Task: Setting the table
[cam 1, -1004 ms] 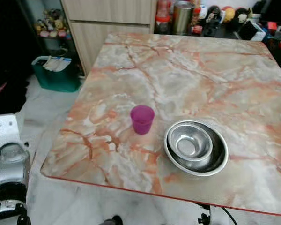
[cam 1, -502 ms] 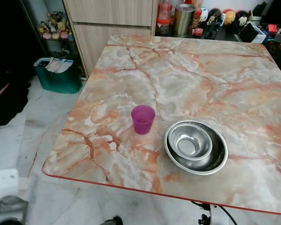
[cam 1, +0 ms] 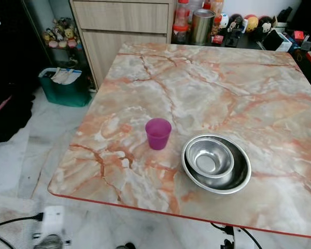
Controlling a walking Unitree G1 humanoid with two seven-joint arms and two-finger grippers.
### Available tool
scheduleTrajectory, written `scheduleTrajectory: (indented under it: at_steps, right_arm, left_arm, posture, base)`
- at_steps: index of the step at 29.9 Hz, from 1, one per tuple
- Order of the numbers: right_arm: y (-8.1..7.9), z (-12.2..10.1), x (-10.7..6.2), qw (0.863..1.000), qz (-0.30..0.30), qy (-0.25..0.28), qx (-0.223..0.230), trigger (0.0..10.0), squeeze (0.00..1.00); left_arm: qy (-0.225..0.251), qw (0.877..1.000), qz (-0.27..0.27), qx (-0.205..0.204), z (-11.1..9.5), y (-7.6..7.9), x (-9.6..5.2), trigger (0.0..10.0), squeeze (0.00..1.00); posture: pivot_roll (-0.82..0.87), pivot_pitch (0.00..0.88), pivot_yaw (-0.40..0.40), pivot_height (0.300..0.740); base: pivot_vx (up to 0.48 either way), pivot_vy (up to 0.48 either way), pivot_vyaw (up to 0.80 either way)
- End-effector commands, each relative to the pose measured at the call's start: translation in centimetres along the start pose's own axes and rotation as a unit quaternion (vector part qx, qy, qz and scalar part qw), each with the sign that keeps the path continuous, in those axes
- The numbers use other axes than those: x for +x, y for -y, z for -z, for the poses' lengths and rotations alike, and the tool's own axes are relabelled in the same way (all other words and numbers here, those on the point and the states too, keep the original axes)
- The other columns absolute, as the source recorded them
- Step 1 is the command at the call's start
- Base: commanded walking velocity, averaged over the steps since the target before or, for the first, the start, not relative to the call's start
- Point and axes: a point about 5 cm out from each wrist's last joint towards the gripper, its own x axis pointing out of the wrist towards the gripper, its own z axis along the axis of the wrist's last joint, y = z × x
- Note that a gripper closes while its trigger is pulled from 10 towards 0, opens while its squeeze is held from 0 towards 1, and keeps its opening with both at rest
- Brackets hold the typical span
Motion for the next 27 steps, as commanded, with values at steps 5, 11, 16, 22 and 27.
scheduleTrajectory:
  at_steps: [5,11,16,22,27]
  right_arm:
    - [0.2,0.4,-0.1,1.000,0.002,-0.008,0.003,10.0,0.00]
    - [0.2,0.3,-0.1,1.000,0.002,-0.006,0.004,10.0,0.00]
    - [0.1,0.2,0.0,1.000,0.004,-0.006,0.003,10.0,0.00]
    - [0.1,0.2,0.0,1.000,0.005,-0.012,0.007,10.0,0.00]
    - [0.1,0.2,0.0,1.000,0.003,-0.017,0.000,10.0,0.00]
  left_arm:
    - [0.001,0.999,0.031,-0.031,0.3,1.4,-0.1,10.0,0.00]
    - [0.011,0.998,0.051,-0.031,-0.3,2.6,-0.2,10.0,0.00]
    - [0.006,0.998,0.055,-0.026,-0.1,2.9,-0.2,10.0,0.00]
    - [0.006,0.998,0.048,-0.037,0.1,2.8,-0.2,10.0,0.00]
    - [-0.001,0.998,0.049,-0.038,0.4,2.8,-0.3,10.0,0.00]
  posture:
    - [-0.02,0.104,-0.009,0.740]
    - [-0.02,0.115,-0.009,0.740]
    - [-0.03,0.123,-0.009,0.740]
    - [-0.03,0.135,-0.010,0.740]
    - [-0.02,0.140,-0.009,0.740]
  base:
    - [0.000,0.000,0.00]
    - [0.000,0.000,0.00]
    - [0.000,0.000,0.00]
    - [0.000,-0.244,0.00]
    - [0.000,-0.220,-0.49]
